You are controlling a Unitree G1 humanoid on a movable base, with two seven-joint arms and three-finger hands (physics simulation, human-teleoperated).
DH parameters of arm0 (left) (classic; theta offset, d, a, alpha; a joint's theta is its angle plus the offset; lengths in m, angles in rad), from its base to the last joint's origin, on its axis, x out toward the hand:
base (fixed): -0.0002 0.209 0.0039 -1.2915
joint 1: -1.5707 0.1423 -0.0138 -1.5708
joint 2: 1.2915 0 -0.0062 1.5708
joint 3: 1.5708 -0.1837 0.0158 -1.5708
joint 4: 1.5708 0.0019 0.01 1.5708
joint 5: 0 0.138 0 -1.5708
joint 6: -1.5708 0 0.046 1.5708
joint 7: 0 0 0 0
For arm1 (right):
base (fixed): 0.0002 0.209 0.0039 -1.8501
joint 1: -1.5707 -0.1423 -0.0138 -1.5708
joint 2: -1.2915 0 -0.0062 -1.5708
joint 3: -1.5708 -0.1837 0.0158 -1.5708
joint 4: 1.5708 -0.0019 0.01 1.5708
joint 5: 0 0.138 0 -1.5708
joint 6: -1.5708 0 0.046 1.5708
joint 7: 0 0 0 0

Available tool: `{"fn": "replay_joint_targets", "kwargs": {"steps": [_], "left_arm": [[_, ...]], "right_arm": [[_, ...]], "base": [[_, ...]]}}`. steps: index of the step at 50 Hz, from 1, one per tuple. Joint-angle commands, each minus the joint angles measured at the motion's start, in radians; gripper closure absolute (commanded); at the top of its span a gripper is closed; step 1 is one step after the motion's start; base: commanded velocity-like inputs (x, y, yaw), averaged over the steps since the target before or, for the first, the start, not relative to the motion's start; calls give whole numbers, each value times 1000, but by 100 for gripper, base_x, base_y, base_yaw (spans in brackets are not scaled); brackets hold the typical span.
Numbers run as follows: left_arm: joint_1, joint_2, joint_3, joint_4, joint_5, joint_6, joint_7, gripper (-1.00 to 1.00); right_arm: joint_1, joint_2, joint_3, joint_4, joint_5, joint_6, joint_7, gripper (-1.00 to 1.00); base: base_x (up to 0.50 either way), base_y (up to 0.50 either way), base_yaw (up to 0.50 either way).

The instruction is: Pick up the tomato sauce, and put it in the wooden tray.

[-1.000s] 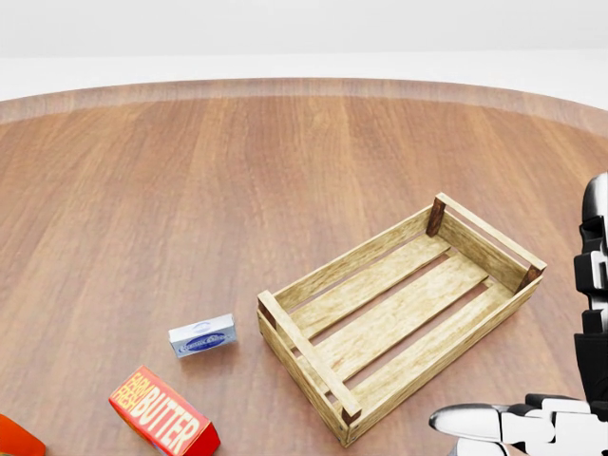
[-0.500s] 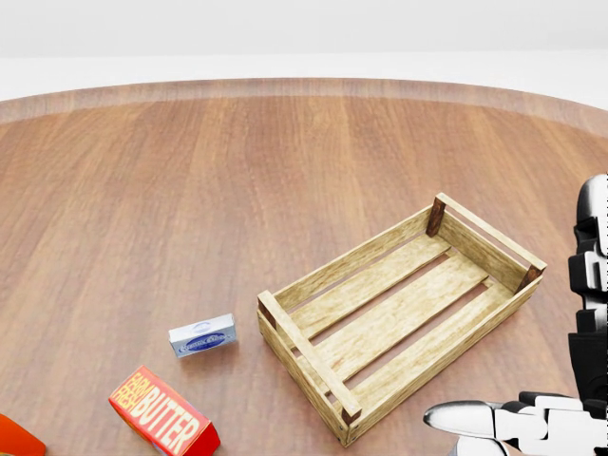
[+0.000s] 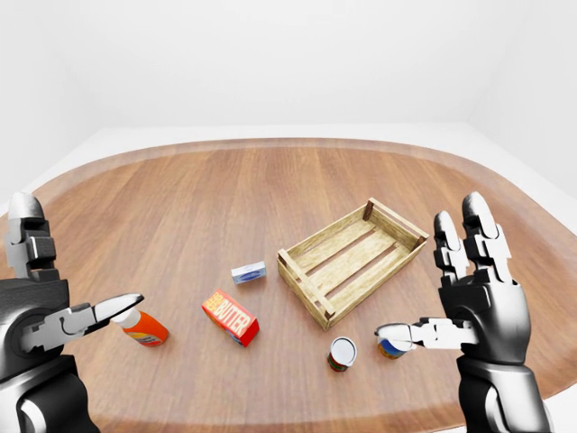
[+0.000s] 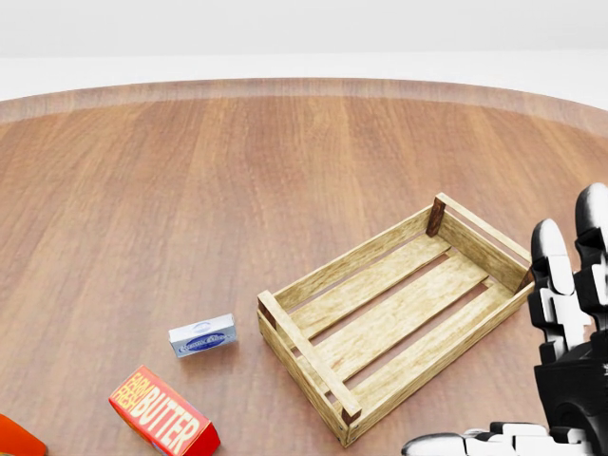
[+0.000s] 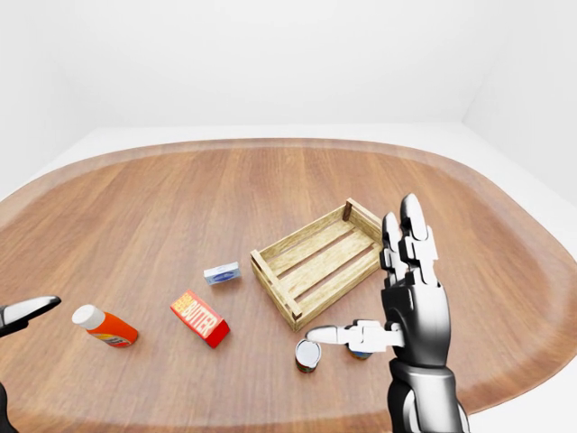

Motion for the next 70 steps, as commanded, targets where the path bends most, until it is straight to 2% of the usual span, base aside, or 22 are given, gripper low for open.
{"fn": "replay_joint_targets", "kwargs": {"steps": [1, 50, 60, 70], "left_arm": [[-1, 0, -3, 3, 3, 0, 1, -92], [3, -5, -10, 0, 12, 0, -5, -92], [6, -8, -9, -6, 11, 0, -7, -92], [11, -13, -7, -14, 11, 0, -12, -93]], "right_arm": [[68, 3, 39, -2, -23, 0, 19, -100], [123, -56, 154, 142, -59, -1, -33, -100], [130, -66, 168, 166, -64, -22, -42, -100], [131, -77, 189, 223, -74, -60, -57, -100]], "base": [[0, 0, 0], [0, 0, 0], [0, 0, 0], [0, 0, 0]]}}
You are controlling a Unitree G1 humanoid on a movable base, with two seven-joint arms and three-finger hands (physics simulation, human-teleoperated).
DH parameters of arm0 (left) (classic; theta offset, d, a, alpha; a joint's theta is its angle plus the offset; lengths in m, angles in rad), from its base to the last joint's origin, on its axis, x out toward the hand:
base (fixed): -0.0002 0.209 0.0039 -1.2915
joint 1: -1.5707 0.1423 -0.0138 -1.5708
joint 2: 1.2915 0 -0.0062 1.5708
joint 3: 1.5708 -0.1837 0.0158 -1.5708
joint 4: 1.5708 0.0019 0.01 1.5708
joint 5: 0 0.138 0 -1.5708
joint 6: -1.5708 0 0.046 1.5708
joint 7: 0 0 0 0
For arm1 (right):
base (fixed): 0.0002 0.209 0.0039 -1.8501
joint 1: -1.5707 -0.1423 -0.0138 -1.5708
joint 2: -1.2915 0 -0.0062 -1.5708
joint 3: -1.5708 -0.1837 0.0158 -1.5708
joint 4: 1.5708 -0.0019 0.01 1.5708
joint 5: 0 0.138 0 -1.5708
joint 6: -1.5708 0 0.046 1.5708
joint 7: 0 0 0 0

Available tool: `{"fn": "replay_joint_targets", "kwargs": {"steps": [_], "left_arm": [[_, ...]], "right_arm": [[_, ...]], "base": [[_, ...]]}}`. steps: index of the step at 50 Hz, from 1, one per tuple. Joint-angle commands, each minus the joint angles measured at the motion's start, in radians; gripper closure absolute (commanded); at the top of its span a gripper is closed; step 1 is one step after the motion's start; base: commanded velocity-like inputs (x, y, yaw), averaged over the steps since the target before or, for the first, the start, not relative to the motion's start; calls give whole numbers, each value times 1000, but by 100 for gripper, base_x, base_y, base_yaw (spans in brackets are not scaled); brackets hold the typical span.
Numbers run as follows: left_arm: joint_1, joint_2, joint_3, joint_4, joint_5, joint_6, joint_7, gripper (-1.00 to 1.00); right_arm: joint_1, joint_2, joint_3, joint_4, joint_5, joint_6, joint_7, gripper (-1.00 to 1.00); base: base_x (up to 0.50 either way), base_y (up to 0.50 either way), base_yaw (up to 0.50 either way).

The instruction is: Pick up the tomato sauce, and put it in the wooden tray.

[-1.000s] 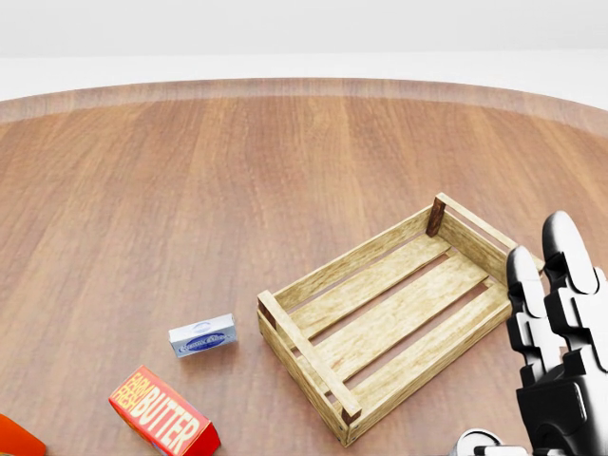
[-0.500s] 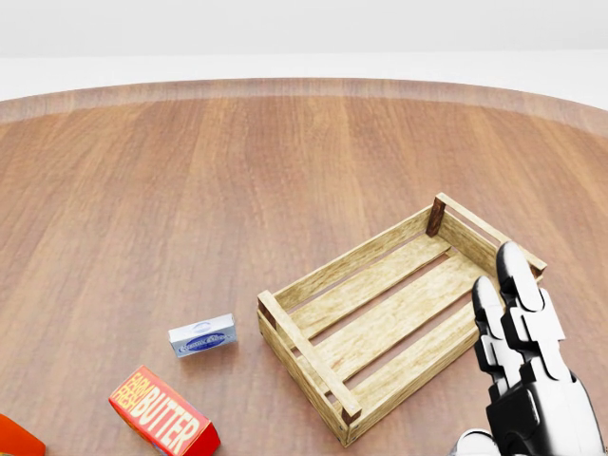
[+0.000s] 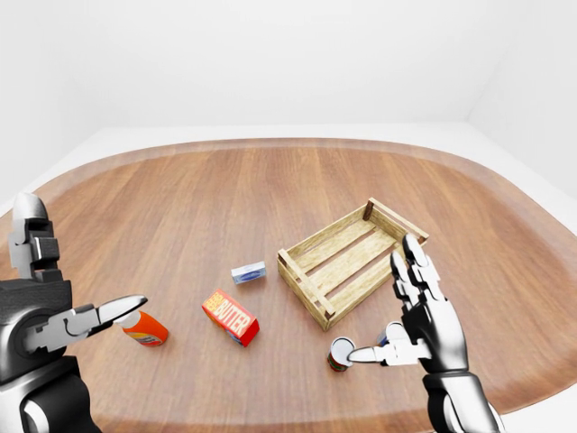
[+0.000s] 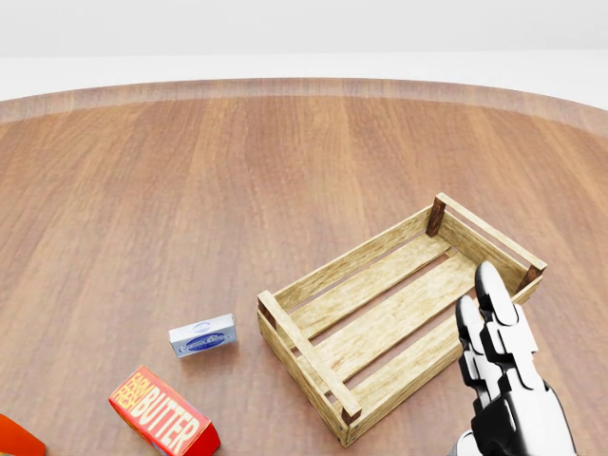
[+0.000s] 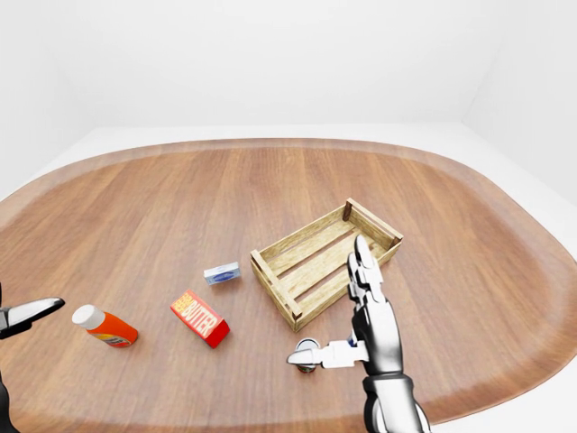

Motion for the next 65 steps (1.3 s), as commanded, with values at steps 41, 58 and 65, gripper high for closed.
{"fn": "replay_joint_targets", "kwargs": {"steps": [41, 58, 65], "left_arm": [[-2, -1, -1, -4, 3, 0, -1, -92], [-5, 2, -3, 4, 4, 0, 2, -92], [-4, 2, -4, 5, 4, 0, 2, -92]], "right_arm": [[32, -46, 75, 132, -24, -109, -48, -100], [39, -62, 103, 179, -30, -143, -65, -100], [41, -69, 113, 201, -31, -143, -72, -100]], "base": [[0, 0, 0], [0, 0, 0], [0, 0, 0]]}}
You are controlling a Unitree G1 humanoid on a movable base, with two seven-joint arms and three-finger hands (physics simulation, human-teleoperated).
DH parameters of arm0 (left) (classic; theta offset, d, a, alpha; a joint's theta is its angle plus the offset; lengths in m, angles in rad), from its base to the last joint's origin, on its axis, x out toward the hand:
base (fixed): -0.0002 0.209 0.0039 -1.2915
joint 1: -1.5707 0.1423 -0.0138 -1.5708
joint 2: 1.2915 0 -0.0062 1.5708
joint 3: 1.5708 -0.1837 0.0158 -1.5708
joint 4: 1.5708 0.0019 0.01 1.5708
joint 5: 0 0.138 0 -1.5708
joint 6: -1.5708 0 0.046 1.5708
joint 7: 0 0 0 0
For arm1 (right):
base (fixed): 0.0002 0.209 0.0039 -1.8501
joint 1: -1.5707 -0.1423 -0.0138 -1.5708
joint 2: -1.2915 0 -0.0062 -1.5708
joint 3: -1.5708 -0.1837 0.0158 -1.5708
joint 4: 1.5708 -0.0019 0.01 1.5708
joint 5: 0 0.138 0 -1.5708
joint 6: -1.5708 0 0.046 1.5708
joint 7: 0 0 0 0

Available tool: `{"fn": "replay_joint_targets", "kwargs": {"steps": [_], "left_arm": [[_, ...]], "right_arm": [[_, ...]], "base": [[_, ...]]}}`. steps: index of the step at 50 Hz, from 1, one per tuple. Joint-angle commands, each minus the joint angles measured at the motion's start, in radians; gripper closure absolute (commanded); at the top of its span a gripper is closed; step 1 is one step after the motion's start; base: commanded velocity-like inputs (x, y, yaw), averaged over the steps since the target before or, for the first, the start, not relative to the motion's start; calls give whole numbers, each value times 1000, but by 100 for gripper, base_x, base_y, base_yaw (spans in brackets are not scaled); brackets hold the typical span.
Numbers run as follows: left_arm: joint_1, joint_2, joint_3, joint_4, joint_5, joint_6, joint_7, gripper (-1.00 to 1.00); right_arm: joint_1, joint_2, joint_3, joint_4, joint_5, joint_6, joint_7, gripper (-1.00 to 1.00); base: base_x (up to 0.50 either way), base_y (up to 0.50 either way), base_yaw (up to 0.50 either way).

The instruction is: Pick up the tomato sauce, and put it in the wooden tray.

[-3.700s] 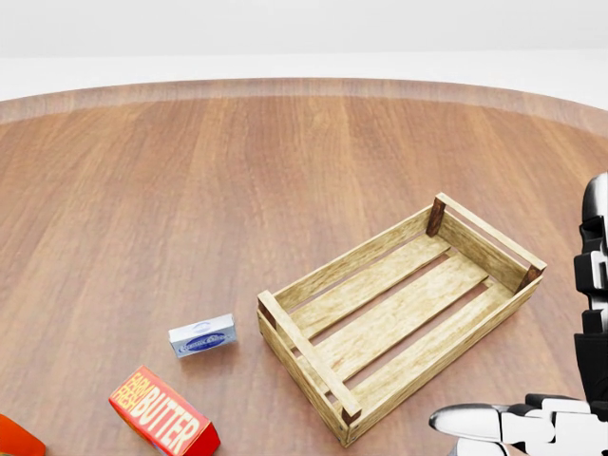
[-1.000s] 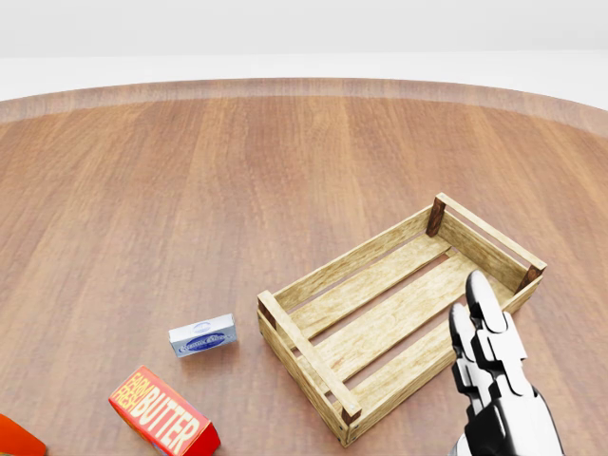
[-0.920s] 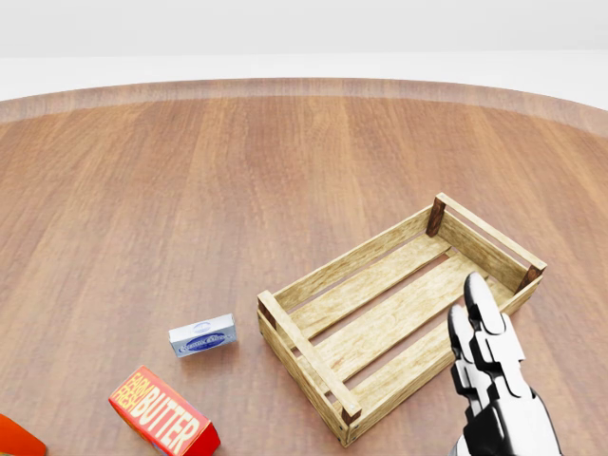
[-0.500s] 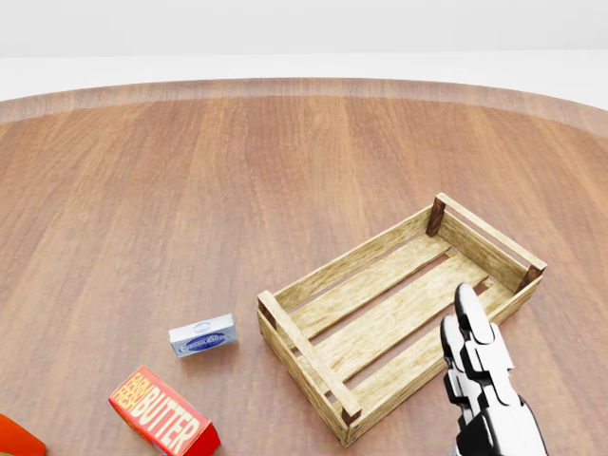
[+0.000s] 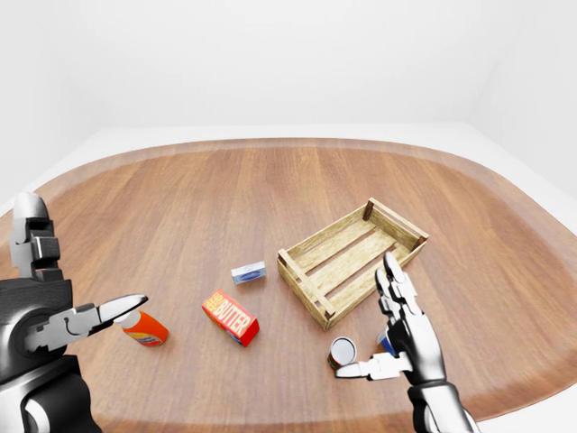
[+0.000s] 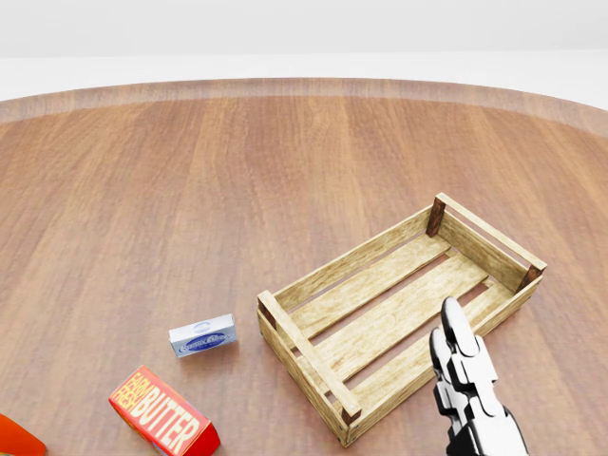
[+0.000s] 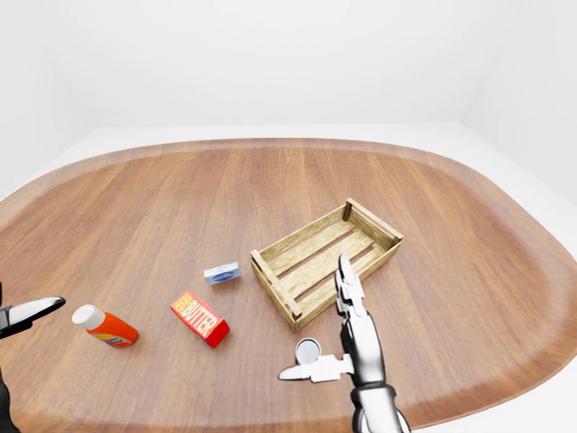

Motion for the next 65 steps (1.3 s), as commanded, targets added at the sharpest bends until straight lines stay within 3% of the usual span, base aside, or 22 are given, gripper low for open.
{"fn": "replay_joint_targets", "kwargs": {"steps": [1, 65], "left_arm": [[0, 0, -3, 3, 2, 0, 1, -92], [7, -10, -15, -11, 17, 0, -4, -93]], "right_arm": [[0, -10, 21, 41, -7, -5, -14, -100], [-1, -45, 85, 207, -23, -5, -59, -100]], "base": [[0, 0, 0], [0, 0, 0]]}}
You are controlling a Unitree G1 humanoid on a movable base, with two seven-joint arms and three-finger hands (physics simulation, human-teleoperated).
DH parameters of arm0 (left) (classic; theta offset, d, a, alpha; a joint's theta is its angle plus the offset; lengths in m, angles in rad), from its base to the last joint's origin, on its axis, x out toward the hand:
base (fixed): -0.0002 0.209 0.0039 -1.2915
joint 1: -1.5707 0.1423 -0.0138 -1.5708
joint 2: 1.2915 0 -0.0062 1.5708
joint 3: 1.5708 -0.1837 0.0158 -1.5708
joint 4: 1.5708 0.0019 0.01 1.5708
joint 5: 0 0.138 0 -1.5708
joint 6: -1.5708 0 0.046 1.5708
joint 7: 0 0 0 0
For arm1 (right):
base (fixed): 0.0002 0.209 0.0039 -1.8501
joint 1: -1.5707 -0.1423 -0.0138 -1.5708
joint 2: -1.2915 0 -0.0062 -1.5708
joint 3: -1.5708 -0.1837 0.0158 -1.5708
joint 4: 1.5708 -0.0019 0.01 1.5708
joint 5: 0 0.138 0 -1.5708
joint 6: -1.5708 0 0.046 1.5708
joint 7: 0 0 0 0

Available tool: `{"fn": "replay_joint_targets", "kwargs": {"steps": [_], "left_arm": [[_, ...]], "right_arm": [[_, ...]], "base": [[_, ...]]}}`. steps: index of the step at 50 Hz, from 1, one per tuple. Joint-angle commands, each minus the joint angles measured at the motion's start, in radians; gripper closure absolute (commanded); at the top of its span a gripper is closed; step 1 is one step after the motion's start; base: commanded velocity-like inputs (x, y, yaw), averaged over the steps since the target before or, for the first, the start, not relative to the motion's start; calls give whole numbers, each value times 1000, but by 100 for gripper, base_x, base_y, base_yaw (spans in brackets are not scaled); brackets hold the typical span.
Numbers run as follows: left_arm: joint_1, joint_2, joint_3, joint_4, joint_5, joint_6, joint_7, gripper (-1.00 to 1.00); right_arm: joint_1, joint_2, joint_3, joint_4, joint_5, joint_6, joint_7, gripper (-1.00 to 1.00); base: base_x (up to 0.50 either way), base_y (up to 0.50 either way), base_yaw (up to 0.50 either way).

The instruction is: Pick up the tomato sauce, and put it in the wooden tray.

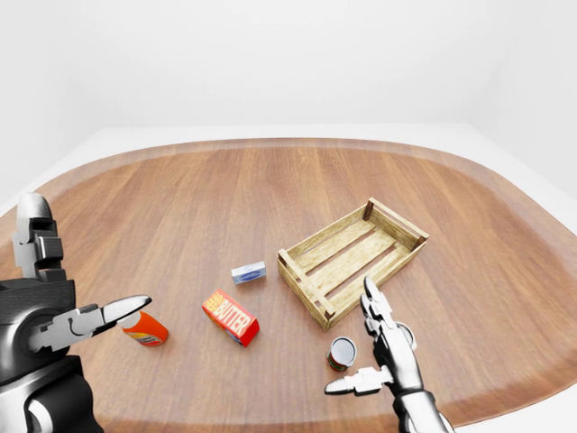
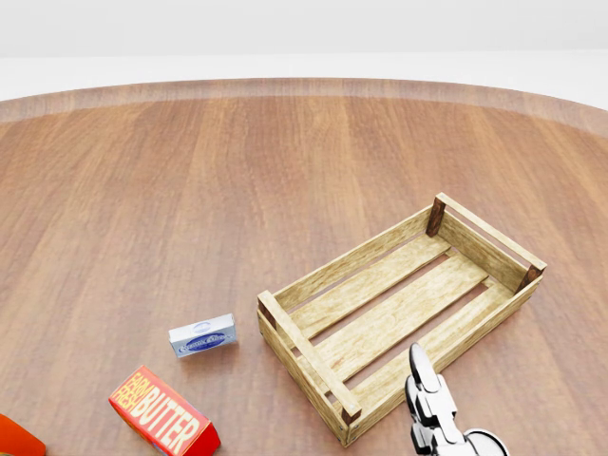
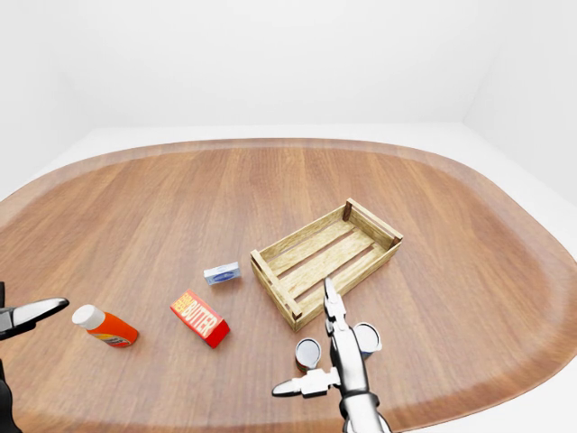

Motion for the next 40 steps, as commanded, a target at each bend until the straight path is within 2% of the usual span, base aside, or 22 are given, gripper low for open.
{"fn": "replay_joint_targets", "kwargs": {"steps": [1, 40], "left_arm": [[2, -3, -4, -3, 5, 0, -1, -92], [3, -8, -13, -3, 18, 0, -4, -93]], "right_arm": [[6, -5, 6, 13, -2, 0, -4, -100], [46, -23, 23, 48, -6, 0, -20, -100]], "base": [[0, 0, 0], [0, 0, 0]]}}
